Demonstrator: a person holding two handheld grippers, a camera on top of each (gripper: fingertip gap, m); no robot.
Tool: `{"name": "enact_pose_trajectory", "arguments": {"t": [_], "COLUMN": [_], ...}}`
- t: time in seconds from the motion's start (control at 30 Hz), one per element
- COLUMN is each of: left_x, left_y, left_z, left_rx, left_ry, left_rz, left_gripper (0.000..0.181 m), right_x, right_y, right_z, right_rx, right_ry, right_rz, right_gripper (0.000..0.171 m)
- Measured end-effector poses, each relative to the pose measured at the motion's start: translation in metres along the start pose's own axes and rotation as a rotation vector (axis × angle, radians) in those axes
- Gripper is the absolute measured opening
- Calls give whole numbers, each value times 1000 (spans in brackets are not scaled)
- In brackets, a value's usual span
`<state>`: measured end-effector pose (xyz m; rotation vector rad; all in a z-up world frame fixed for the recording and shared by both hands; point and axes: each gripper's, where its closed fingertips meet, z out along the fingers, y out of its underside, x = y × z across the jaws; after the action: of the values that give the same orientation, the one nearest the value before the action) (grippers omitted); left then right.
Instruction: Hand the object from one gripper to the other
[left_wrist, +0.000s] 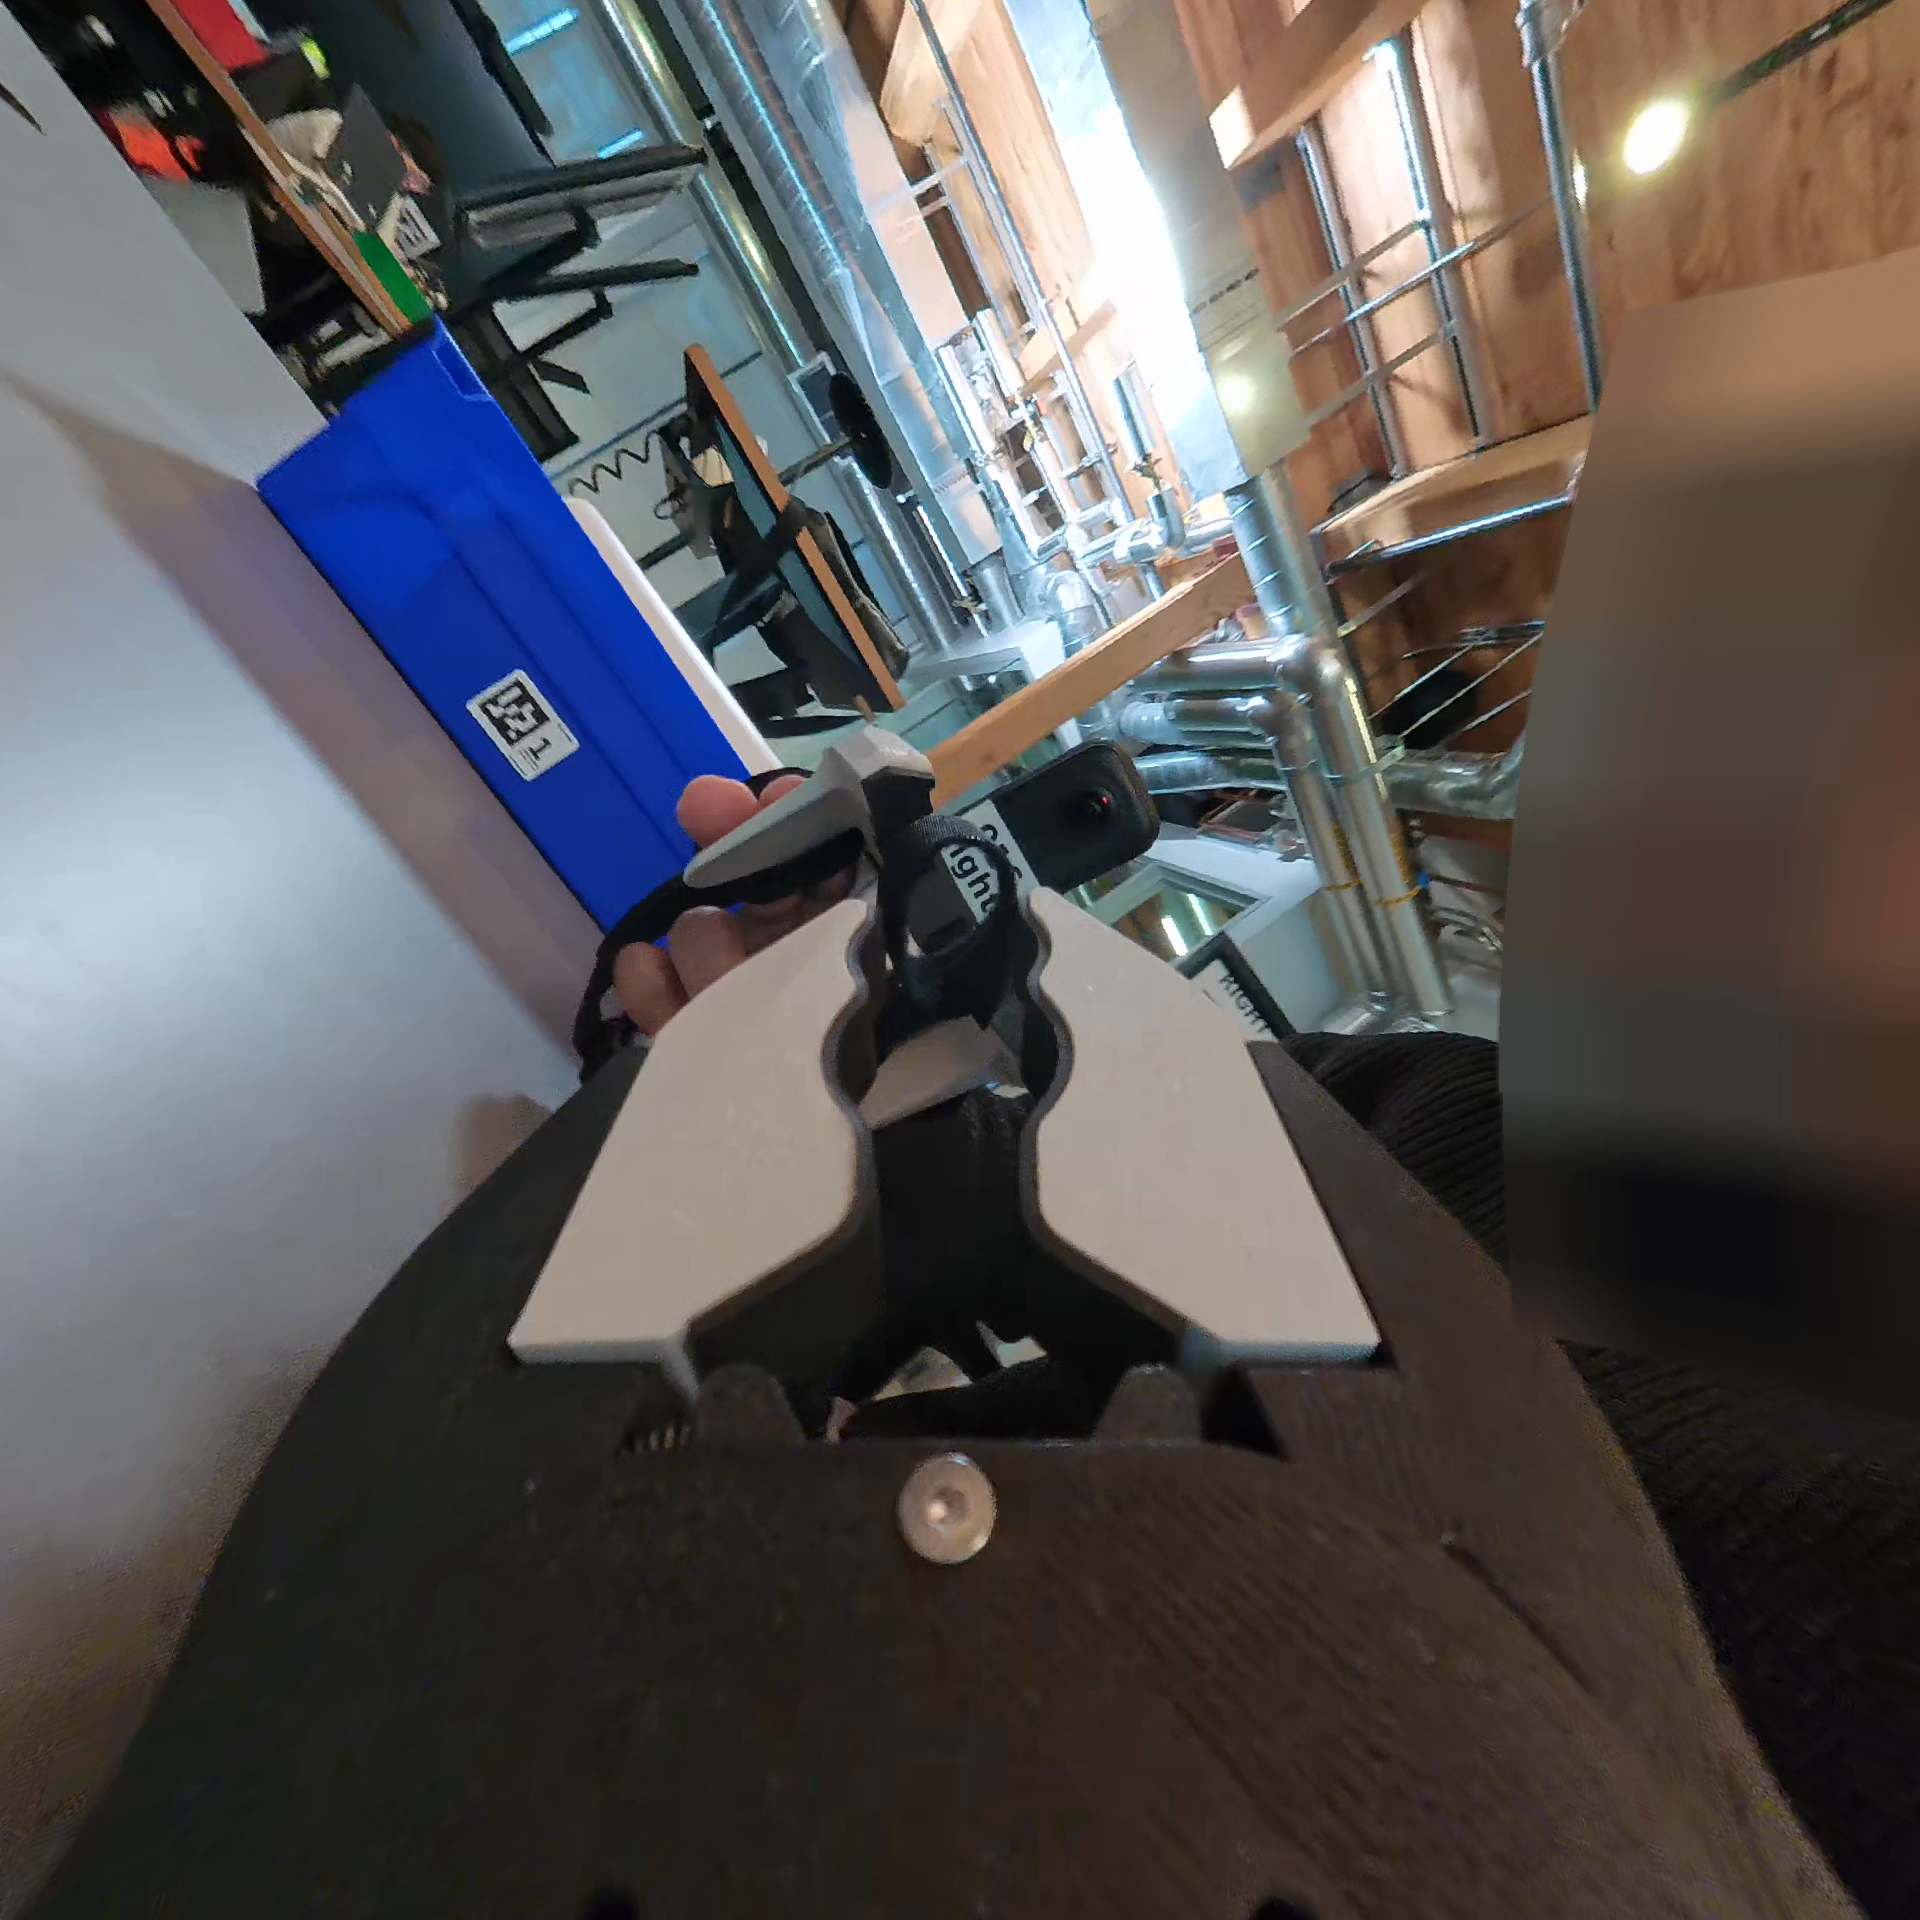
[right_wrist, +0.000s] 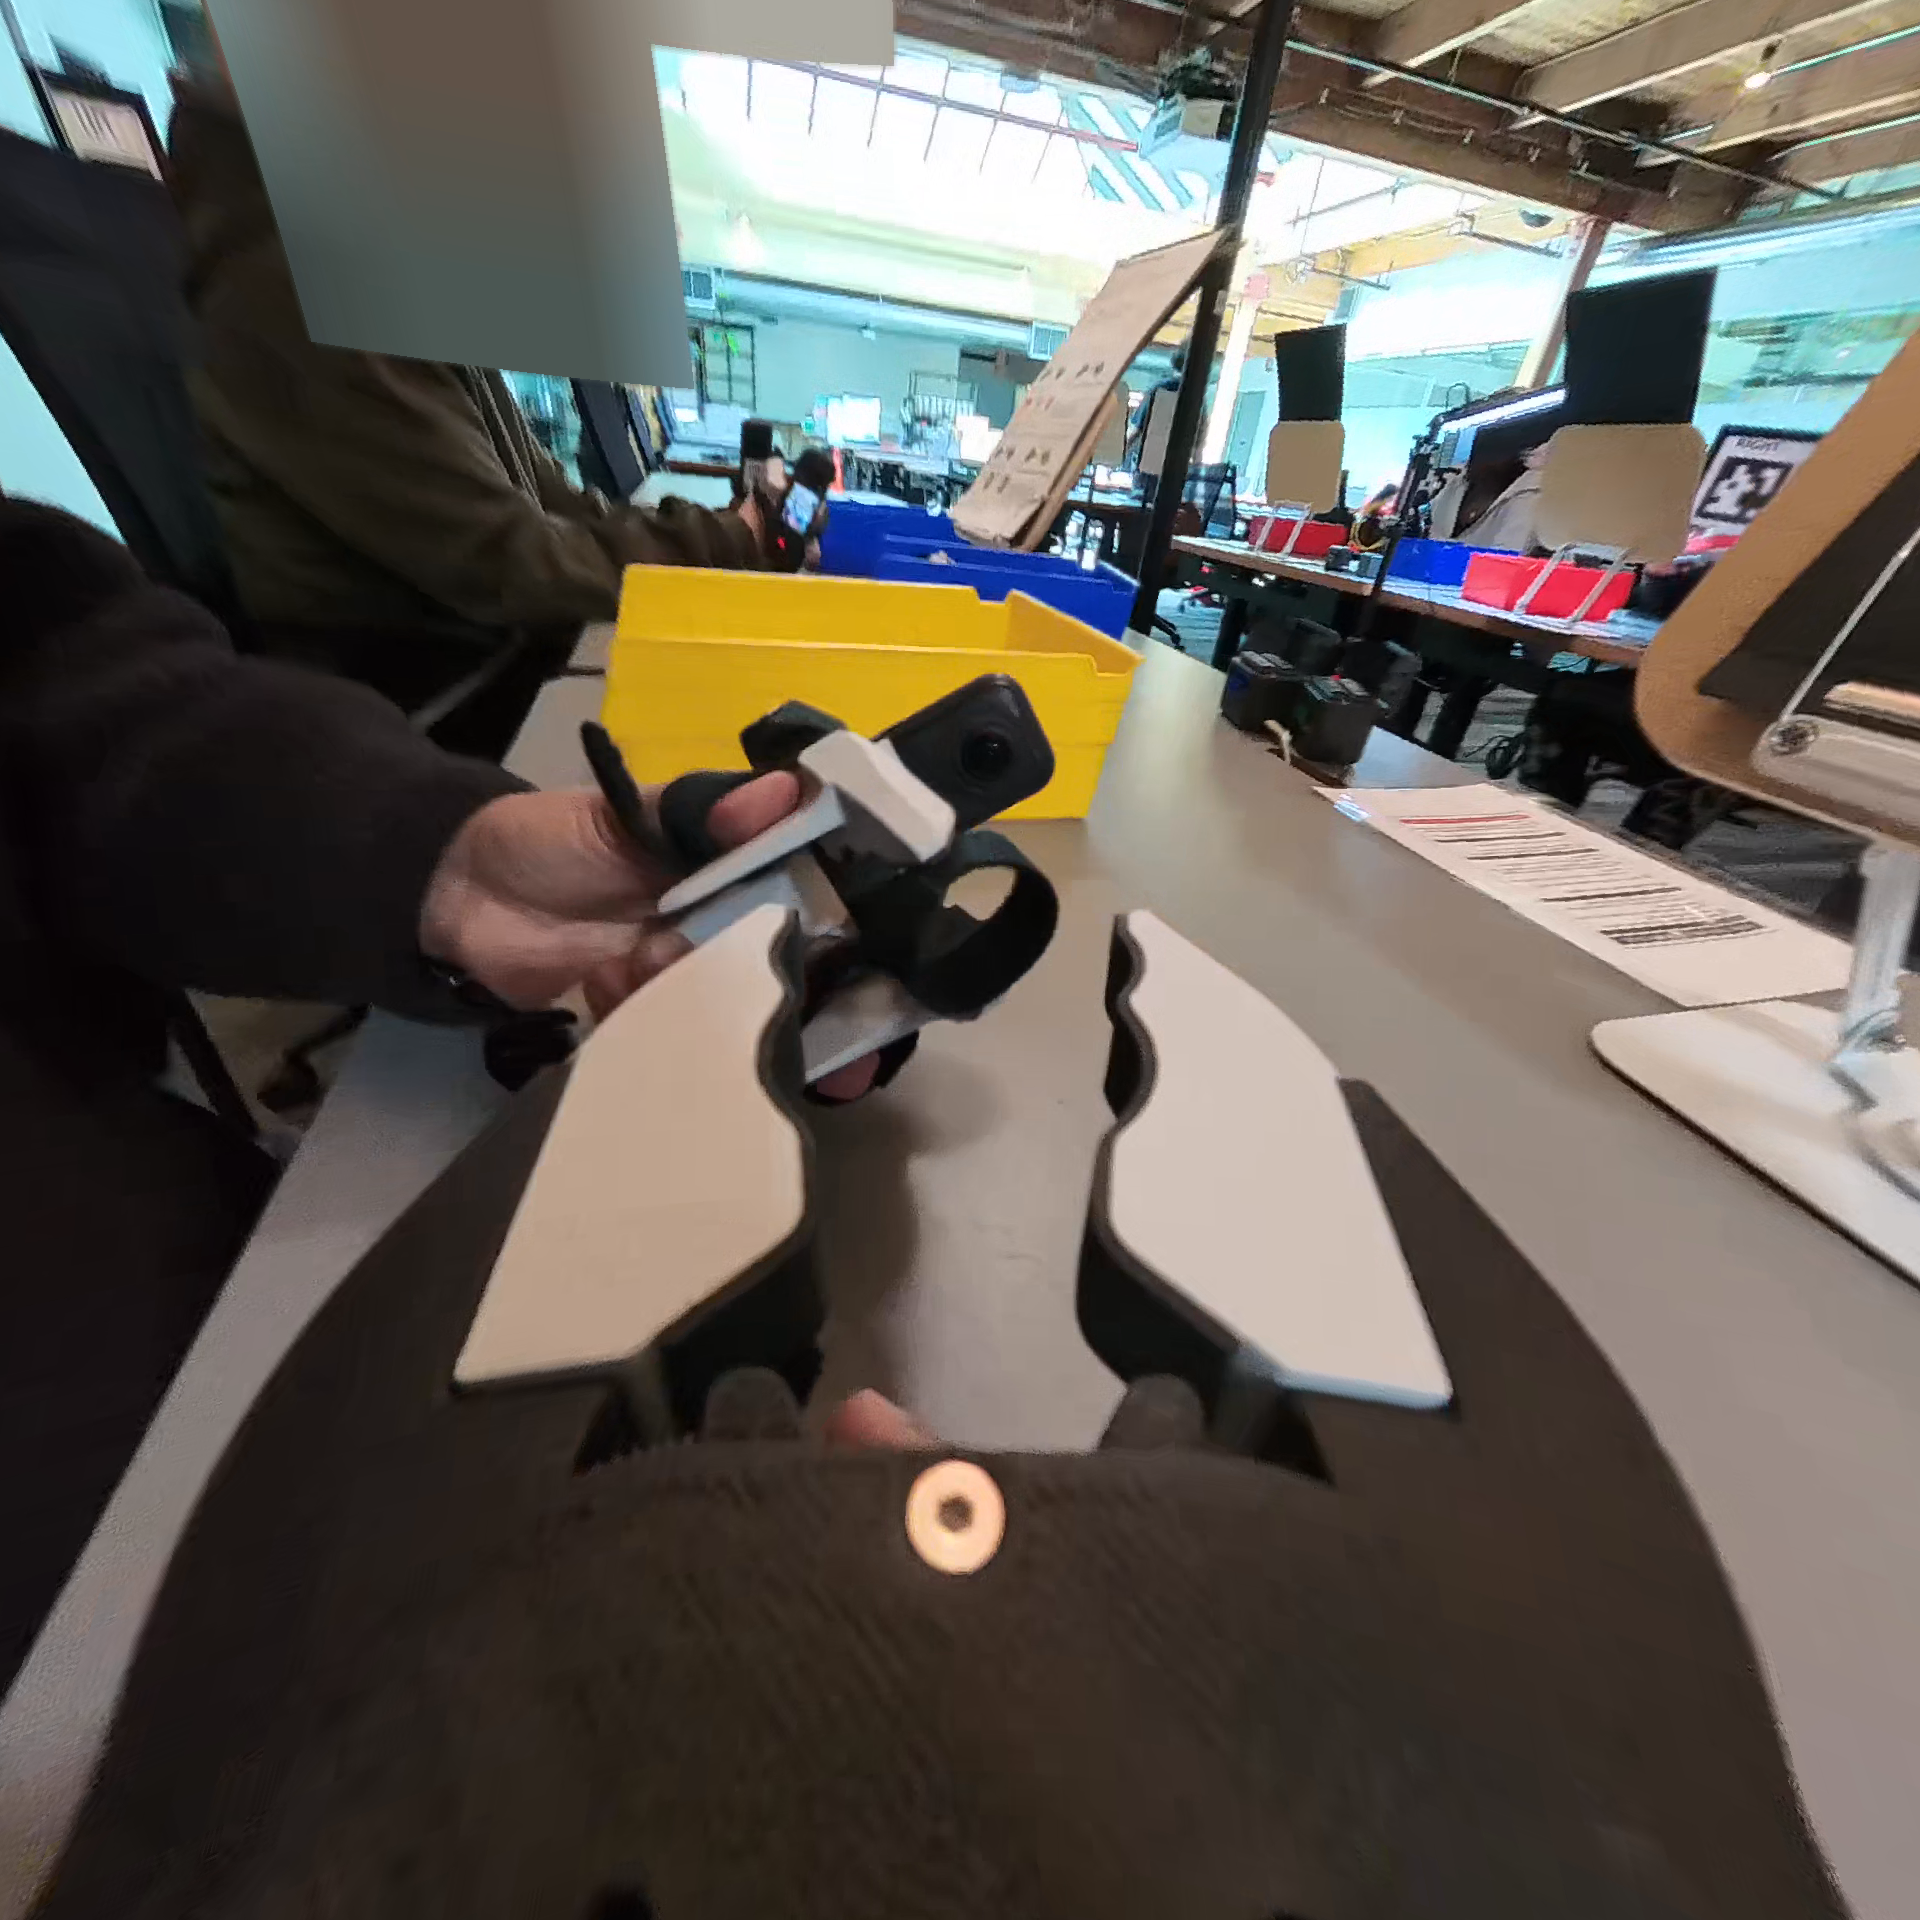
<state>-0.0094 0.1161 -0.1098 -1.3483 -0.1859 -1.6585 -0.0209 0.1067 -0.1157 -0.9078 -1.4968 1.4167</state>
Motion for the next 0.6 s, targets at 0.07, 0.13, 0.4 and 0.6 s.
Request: {"name": "enact_pose_trajectory", "arguments": {"t": [0.07,0.13,0.4,0.6], "left_x": [0,0,1,3], "left_y": [4,9,13,12], "left_z": [1,3,4,6], "left_rx": [-25,-54,-67,-48], "left_ry": [16,30,74,91], "left_rz": [-38,-65,-143,-141], "left_gripper": [24,24,25,35], "right_x": [-2,-2,-9,-8], "right_y": [3,4,3,2], "right_z": [2,1,1,-1], "right_rx": [-19,-25,-18,-20], "right_ry": [2,5,-36,-42], "right_rz": [-32,-40,-47,-32], "right_gripper": [56,53,36,27]}}
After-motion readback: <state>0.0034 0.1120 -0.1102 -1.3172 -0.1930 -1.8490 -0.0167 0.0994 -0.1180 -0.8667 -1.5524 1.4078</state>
